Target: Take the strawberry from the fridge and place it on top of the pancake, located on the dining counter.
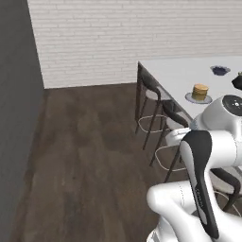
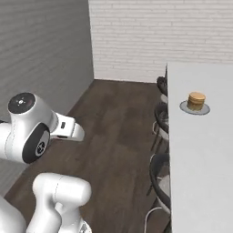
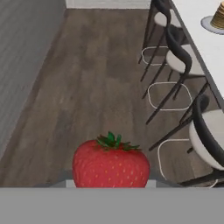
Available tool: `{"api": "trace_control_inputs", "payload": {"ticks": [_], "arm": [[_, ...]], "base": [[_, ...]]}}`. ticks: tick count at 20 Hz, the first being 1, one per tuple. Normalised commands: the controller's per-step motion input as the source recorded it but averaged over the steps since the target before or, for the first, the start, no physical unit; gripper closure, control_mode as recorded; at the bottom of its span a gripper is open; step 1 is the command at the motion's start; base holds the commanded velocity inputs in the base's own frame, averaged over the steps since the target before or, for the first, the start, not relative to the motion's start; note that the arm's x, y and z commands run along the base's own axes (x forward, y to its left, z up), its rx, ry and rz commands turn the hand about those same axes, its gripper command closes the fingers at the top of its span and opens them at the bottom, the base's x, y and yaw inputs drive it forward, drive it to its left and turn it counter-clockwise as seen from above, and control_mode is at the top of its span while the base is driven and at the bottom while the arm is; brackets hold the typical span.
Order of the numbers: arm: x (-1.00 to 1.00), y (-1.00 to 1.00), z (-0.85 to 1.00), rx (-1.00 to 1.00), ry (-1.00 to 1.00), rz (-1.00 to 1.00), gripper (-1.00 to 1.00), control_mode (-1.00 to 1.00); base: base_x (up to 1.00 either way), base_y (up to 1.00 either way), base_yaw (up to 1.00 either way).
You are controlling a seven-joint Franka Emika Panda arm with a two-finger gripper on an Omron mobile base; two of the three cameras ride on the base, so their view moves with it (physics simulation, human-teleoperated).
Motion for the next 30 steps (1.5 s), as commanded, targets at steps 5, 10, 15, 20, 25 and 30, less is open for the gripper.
{"api": "trace_control_inputs", "payload": {"ticks": [5, 10, 15, 20, 25, 30], "arm": [[0.0, 0.0, 0.0, 0.0, 0.0, 0.0, 1.0, 1.0], [0.0, 0.0, 0.0, 0.0, 0.0, 0.0, 1.0, 1.0], [0.0, 0.0, 0.0, 0.0, 0.0, 0.0, 1.0, 1.0], [0.0, 0.0, 0.0, 0.0, 0.0, 0.0, 1.0, 1.0], [0.0, 0.0, 0.0, 0.0, 0.0, 0.0, 1.0, 1.0], [0.0, 0.0, 0.0, 0.0, 0.0, 0.0, 1.0, 1.0]], "base": [[1.0, 0.77, -0.64], [1.0, 0.74, -0.66], [0.99, 0.7, -0.69], [0.73, 0.51, -0.78], [0.68, 0.55, -0.76], [0.76, 0.67, -0.71]]}}
